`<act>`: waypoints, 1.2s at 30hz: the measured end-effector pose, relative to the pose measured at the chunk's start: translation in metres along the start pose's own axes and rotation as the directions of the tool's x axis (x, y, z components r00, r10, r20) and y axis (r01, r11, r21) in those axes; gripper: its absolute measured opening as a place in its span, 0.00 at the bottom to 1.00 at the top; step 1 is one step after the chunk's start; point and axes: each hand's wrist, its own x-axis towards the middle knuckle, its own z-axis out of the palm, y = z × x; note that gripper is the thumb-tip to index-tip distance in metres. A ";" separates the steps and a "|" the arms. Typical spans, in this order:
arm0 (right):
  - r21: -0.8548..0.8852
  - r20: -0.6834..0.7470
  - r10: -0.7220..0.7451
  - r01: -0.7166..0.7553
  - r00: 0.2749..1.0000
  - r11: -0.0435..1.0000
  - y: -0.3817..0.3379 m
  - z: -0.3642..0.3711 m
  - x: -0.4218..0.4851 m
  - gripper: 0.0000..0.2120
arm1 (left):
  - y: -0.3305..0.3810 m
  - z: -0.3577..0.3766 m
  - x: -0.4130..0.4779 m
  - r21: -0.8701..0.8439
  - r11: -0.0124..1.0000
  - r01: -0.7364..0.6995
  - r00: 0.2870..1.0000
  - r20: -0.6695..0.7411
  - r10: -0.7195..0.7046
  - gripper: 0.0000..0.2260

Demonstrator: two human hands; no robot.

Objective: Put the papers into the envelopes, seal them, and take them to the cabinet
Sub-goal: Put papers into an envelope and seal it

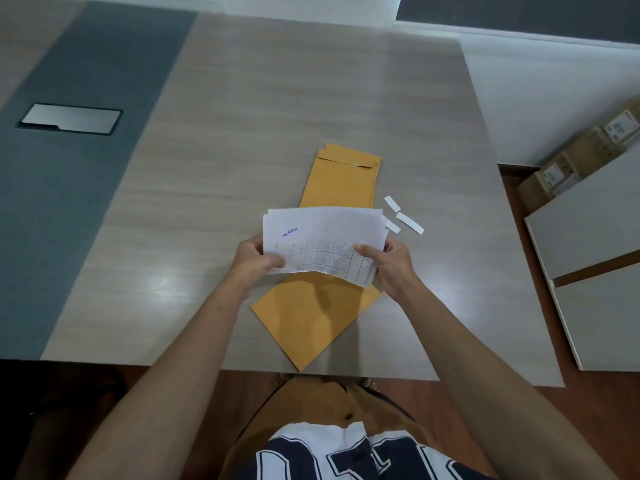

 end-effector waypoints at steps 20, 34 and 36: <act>-0.307 -0.009 -0.022 0.018 1.000 0.952 0.029 -0.009 -0.013 0.20 | -0.030 0.032 -0.020 0.012 0.998 0.065 0.995 -0.074 -0.064 0.15; -0.471 -0.180 -0.062 -0.031 0.982 0.881 0.007 -0.021 -0.002 0.23 | -0.026 0.058 0.002 0.108 0.994 0.029 0.982 -0.188 -0.008 0.16; -0.490 -0.231 -0.077 -0.048 0.970 0.870 -0.003 -0.036 0.001 0.22 | -0.025 0.069 0.003 0.256 0.967 0.007 0.977 -0.207 0.048 0.15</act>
